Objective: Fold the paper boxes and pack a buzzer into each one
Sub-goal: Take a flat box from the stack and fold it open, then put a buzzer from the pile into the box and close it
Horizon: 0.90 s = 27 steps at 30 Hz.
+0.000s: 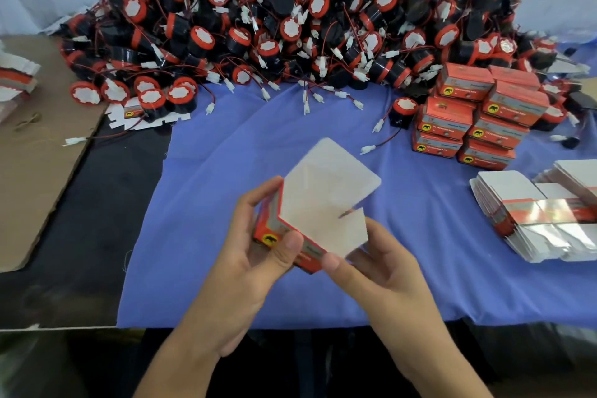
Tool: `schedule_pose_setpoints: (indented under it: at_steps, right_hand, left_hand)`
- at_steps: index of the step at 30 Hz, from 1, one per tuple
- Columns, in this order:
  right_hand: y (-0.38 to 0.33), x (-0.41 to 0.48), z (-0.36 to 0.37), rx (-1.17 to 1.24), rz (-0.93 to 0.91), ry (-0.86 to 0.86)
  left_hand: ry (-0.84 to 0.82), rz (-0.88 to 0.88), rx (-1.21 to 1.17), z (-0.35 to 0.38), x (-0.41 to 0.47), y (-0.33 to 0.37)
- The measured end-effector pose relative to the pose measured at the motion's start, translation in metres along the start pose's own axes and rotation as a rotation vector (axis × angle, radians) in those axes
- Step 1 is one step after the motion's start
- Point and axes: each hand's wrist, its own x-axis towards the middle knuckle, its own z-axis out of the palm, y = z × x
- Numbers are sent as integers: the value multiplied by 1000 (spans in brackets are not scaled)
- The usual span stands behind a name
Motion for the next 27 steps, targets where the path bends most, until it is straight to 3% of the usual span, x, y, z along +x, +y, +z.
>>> schedule_pose_setpoints:
  at_steps: [4, 6, 11, 16, 21, 23, 27]
  right_hand:
    - [20, 16, -11, -287, -160, 131]
    - [33, 20, -15, -415, -137, 107]
    - [59, 17, -15, -419, -3, 71]
    - [59, 17, -32, -236, 134, -12]
    - [33, 50, -48, -21, 139, 81]
    - [27, 79, -48, 109, 215, 53]
    - [23, 152, -31, 139, 278, -1]
  left_hand:
    - [178, 55, 587, -14, 7, -17]
    - [221, 4, 762, -17, 10, -28]
    - [247, -59, 643, -15, 5, -55]
    - [230, -172, 460, -32, 7, -47]
    - [372, -59, 245, -46, 31, -25]
    - [373, -36, 187, -48, 52, -19]
    - [327, -50, 134, -44, 118, -16]
